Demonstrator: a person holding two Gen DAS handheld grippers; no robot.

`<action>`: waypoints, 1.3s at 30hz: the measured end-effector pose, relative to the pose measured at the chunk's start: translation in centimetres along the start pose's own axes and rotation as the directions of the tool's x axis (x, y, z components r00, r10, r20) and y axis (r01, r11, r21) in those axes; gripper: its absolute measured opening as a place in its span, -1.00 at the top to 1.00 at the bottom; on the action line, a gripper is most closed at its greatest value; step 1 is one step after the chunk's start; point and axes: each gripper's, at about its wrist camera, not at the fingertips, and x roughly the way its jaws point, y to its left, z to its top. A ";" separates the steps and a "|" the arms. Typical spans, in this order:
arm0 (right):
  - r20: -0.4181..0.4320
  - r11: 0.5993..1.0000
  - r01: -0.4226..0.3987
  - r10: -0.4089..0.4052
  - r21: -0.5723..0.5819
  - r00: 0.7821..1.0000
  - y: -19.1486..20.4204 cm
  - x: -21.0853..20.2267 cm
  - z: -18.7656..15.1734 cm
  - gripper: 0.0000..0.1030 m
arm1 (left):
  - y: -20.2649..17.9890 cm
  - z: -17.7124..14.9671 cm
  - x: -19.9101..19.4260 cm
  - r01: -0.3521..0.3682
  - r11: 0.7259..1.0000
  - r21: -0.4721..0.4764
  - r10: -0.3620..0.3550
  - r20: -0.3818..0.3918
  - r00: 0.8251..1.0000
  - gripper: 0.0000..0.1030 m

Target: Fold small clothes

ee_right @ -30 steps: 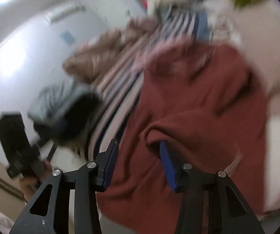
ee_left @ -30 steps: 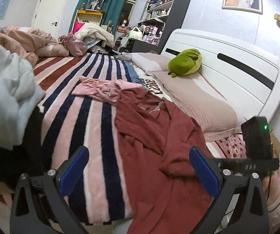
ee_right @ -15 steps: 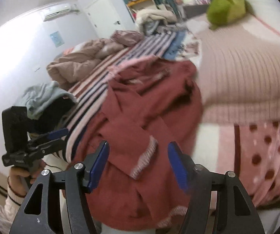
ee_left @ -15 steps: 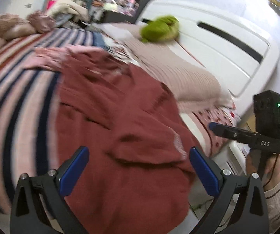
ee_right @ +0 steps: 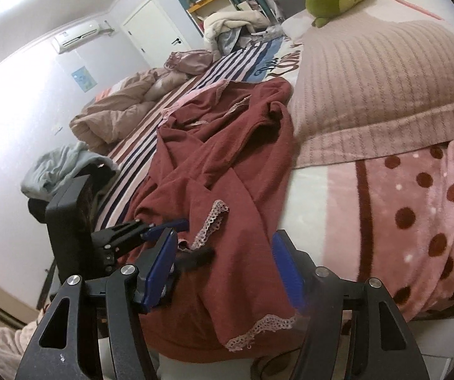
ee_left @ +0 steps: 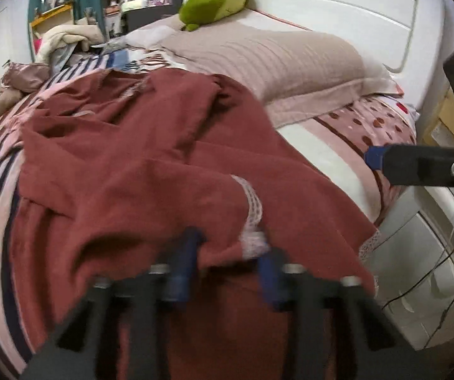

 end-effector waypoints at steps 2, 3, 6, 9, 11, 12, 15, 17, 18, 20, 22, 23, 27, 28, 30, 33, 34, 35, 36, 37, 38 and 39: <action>-0.001 1.000 0.001 -0.001 0.006 1.000 -0.2 -0.1 0.0 -0.13 | 1.4 0.1 -1.8 0.071 0.996 -0.062 -0.069 0.045 0.997 0.83; -0.002 1.000 0.000 0.000 0.008 1.000 -0.3 -0.1 0.0 -0.13 | 2.0 0.2 -3.0 0.091 0.993 -0.076 -0.085 0.079 0.993 0.84; -0.003 1.000 0.000 0.000 0.012 1.000 -0.4 -0.2 0.0 -0.13 | 3.7 0.0 -7.3 0.150 0.985 -0.083 -0.136 0.158 0.978 0.84; -0.001 1.000 -0.003 0.003 0.014 1.000 -0.4 -0.2 0.2 -0.13 | 6.1 -1.2 -11.6 0.185 0.977 -0.109 -0.160 0.206 0.965 0.84; -0.001 1.000 0.004 -0.004 0.011 1.000 -0.3 -0.1 0.3 -0.13 | 8.0 -3.0 -13.6 0.162 0.979 -0.122 -0.136 0.199 0.971 0.84; -0.002 1.000 0.007 -0.007 0.010 1.000 -0.3 0.0 0.4 -0.13 | 8.6 -3.6 -13.9 0.160 0.979 -0.126 -0.136 0.181 0.974 0.84; -0.009 1.000 0.025 -0.025 0.004 1.000 0.0 0.4 0.6 -0.13 | 11.5 -7.2 -14.2 0.152 0.963 -0.223 -0.128 0.118 0.985 0.83; -0.016 0.998 0.059 -0.060 -0.019 0.998 0.2 0.8 0.8 -0.13 | 13.3 -9.7 -14.1 0.155 0.938 -0.309 -0.135 0.085 0.987 0.83; -0.017 0.997 0.073 -0.074 -0.029 0.997 0.3 1.0 0.8 -0.13 | 13.9 -10.8 -14.0 0.151 0.930 -0.334 -0.136 0.068 0.988 0.84; -0.021 0.992 0.110 -0.111 -0.055 0.994 0.4 1.4 1.0 -0.13 | 13.9 -12.9 -14.3 0.170 0.923 -0.345 -0.169 0.034 0.985 0.82; -0.026 0.988 0.135 -0.137 -0.070 0.990 0.3 1.7 1.6 -0.13 | 13.2 -14.0 -14.6 0.230 0.918 -0.322 -0.236 0.019 0.972 0.43; -0.026 0.986 0.149 -0.152 -0.081 0.988 0.2 1.9 2.1 -0.13 | 13.0 -14.2 -15.0 0.246 0.919 -0.309 -0.249 0.028 0.968 0.25; -0.004 0.947 0.249 -0.255 -0.204 0.967 0.6 3.4 4.5 -0.13 | 13.6 -12.4 -16.0 0.233 0.931 -0.280 -0.219 0.082 0.972 -0.11; 0.009 0.925 0.279 -0.287 -0.256 0.958 0.9 4.2 5.3 -0.13 | 13.6 -11.5 -15.8 0.227 0.936 -0.267 -0.209 0.096 0.973 -0.12; 0.024 0.884 0.328 -0.340 -0.334 0.940 1.2 5.8 6.4 -0.13 | 13.5 -9.9 -14.9 0.245 0.939 -0.241 -0.221 0.122 0.968 -0.12; 0.059 0.809 0.411 -0.428 -0.420 0.902 1.3 8.3 7.7 -0.13 | 13.1 -6.9 -12.3 0.275 0.936 -0.220 -0.252 0.127 0.959 -0.12; 0.078 0.775 0.437 -0.454 -0.456 0.887 1.5 9.3 8.0 -0.13 | 12.7 -5.7 -11.0 0.276 0.939 -0.206 -0.256 0.117 0.960 -0.12; 0.103 0.731 0.464 -0.482 -0.501 0.870 1.8 10.3 8.3 -0.13 | 12.5 -4.8 -10.1 0.275 0.941 -0.197 -0.257 0.110 0.960 -0.12; 0.121 0.694 0.480 -0.500 -0.536 0.858 2.0 11.1 8.4 -0.13 | 12.3 -3.8 -8.9 0.278 0.943 -0.185 -0.263 0.101 0.960 -0.12; 0.140 0.638 0.495 -0.523 -0.589 0.841 2.4 12.3 8.4 -0.13 | 12.2 -2.9 -7.8 0.280 0.943 -0.178 -0.268 0.091 0.959 -0.08; 0.147 0.577 0.500 -0.549 -0.645 0.823 2.6 13.7 8.3 -0.13 | 12.1 -2.1 -6.6 0.279 0.944 -0.177 -0.269 0.079 0.960 -0.05; 0.145 0.545 0.499 -0.564 -0.674 0.813 2.7 14.6 8.2 -0.13 | 12.1 -1.5 -5.5 0.274 0.945 -0.181 -0.267 0.064 0.962 0.03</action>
